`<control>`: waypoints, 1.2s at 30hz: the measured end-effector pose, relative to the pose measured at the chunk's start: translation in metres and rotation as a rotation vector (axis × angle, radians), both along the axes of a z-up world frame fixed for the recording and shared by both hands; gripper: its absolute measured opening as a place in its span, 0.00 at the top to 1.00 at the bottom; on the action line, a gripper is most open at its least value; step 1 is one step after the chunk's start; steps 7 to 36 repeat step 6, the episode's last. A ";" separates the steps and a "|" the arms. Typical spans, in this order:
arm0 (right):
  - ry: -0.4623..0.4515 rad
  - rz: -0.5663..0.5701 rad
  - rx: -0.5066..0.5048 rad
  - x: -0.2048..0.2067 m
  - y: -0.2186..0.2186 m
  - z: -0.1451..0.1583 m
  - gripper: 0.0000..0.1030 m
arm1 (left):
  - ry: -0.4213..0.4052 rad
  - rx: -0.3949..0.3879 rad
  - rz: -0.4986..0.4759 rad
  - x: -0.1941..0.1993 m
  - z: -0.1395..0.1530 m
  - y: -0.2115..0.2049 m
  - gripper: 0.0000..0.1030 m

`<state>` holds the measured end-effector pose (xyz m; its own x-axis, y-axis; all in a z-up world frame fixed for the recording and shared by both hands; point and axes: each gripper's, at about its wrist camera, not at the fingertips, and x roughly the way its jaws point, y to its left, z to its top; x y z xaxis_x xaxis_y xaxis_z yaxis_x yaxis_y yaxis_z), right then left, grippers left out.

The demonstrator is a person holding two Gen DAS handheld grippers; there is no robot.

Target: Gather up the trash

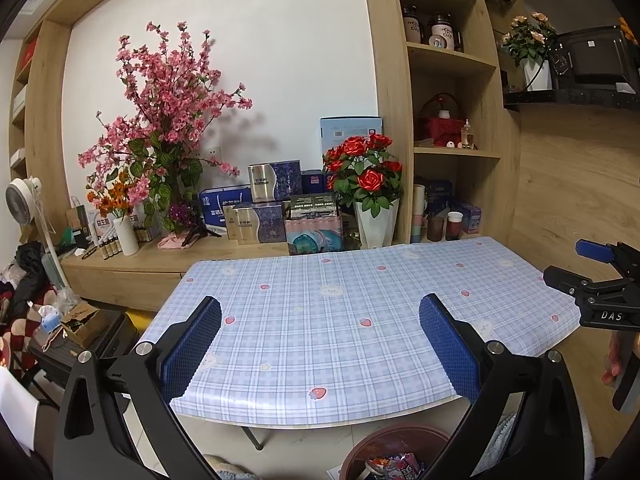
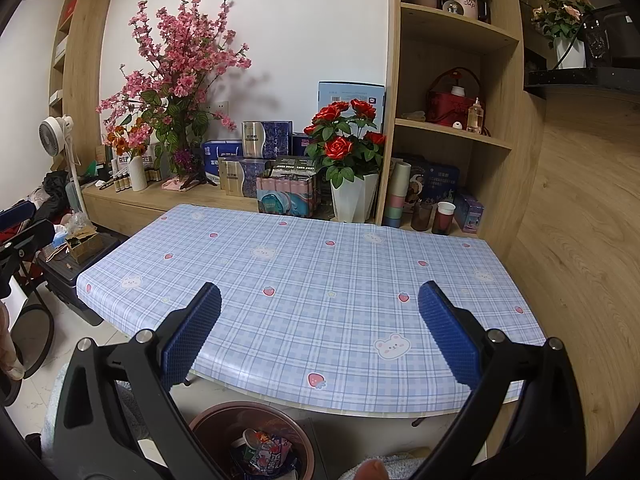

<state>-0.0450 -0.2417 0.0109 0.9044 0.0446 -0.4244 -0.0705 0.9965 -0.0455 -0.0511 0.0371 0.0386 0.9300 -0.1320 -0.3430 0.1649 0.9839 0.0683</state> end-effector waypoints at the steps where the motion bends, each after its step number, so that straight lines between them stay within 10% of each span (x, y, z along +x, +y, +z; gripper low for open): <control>1: 0.000 0.001 -0.001 0.000 0.000 0.000 0.06 | 0.001 0.001 0.002 0.000 0.000 0.000 0.06; 36: -0.001 0.003 -0.006 0.001 0.000 0.002 0.06 | 0.005 0.002 0.015 0.001 -0.001 0.001 0.06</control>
